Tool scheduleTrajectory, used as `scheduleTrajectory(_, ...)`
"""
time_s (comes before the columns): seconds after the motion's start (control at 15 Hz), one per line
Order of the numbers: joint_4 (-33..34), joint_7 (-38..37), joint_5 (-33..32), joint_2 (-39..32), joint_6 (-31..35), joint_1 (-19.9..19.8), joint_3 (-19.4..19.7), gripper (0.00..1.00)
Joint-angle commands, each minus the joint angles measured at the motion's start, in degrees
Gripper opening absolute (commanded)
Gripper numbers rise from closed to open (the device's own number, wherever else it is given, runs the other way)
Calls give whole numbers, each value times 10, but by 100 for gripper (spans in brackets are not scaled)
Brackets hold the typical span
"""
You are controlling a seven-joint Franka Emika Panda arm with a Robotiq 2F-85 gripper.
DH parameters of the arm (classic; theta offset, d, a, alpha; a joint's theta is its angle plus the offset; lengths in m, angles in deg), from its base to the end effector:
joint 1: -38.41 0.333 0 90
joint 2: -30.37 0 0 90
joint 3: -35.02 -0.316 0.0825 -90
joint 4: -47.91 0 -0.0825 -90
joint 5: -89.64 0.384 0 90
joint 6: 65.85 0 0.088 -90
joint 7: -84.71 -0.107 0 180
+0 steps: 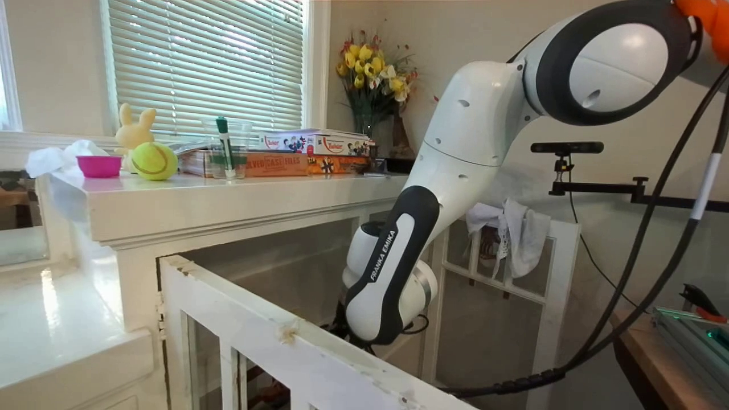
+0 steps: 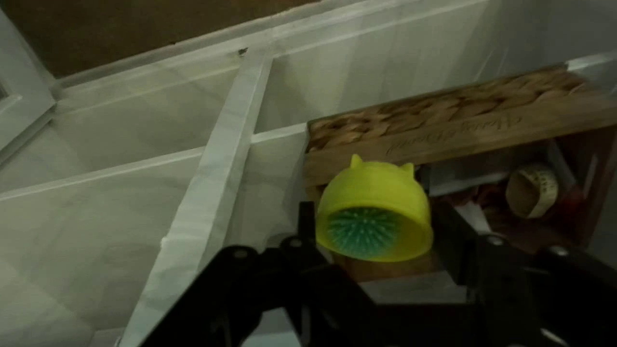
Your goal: Place the yellow vessel on top of the cabinet.
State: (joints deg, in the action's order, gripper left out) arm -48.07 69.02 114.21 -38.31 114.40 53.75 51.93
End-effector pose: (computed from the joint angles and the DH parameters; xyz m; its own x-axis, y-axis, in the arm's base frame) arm 0.6314 -0.0405 -0.0254 0.8110 -0.4414 0.3841 -0.4895 -0.8714 0.0320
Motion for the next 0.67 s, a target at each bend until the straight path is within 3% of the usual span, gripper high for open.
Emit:
scheduleTrajectory(0.0,-40,-8,-36,23,28,5,-35,36)
scheduleTrajectory(0.27,-50,-1,-41,26,38,0,-68,36)
scheduleTrajectory(0.33,-26,-15,-35,6,29,6,-53,61)
scheduleTrajectory(0.6,-29,-14,-37,8,32,5,-62,61)
